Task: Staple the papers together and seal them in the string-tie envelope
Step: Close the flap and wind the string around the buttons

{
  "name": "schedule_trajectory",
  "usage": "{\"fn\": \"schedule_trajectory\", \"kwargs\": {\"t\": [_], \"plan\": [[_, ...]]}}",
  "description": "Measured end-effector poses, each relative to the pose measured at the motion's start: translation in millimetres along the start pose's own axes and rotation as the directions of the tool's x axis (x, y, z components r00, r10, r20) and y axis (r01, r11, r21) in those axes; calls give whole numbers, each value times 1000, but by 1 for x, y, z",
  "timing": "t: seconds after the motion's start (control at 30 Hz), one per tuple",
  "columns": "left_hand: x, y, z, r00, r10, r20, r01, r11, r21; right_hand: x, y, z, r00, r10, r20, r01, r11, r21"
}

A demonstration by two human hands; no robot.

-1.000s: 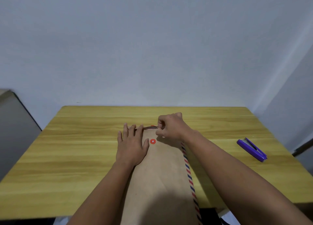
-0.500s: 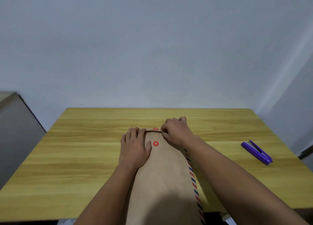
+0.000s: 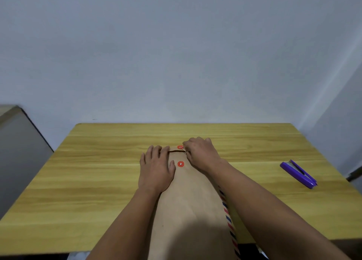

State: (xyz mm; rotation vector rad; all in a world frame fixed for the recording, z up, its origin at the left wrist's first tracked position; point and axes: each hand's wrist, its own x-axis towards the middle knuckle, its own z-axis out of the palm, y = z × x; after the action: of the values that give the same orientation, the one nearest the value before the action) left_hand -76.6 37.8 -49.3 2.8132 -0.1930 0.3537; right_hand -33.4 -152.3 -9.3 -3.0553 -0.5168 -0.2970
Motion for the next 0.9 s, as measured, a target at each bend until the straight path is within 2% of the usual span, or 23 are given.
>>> {"fn": "schedule_trajectory", "kwargs": {"t": [0.13, 0.33, 0.5, 0.63, 0.73, 0.9], "plan": [[0, 1, -1, 1000, 2, -11, -2, 1000, -11, 5, -3, 4, 1000, -6, -31, 2, 994, -106], [0, 3, -4, 1000, 3, 16, -3, 1000, 13, -3, 10, 14, 986, -107, -129, 98, 992, -76], [0, 4, -3, 999, 19, 42, -21, 999, 50, -3, 9, 7, 988, -139, -69, 133, 988, -76], [1, 5, -5, 997, 11, 80, -18, 997, 80, -5, 10, -5, 974, -225, -28, 224, 973, -54], [2, 4, -3, 995, 19, 101, -27, 996, 86, -14, 10, -12, 958, -277, -72, 274, 961, -46], [2, 3, -2, 993, 16, 118, -25, 997, 76, -32, 7, -23, 972, -166, -168, 185, 977, 107]]}}
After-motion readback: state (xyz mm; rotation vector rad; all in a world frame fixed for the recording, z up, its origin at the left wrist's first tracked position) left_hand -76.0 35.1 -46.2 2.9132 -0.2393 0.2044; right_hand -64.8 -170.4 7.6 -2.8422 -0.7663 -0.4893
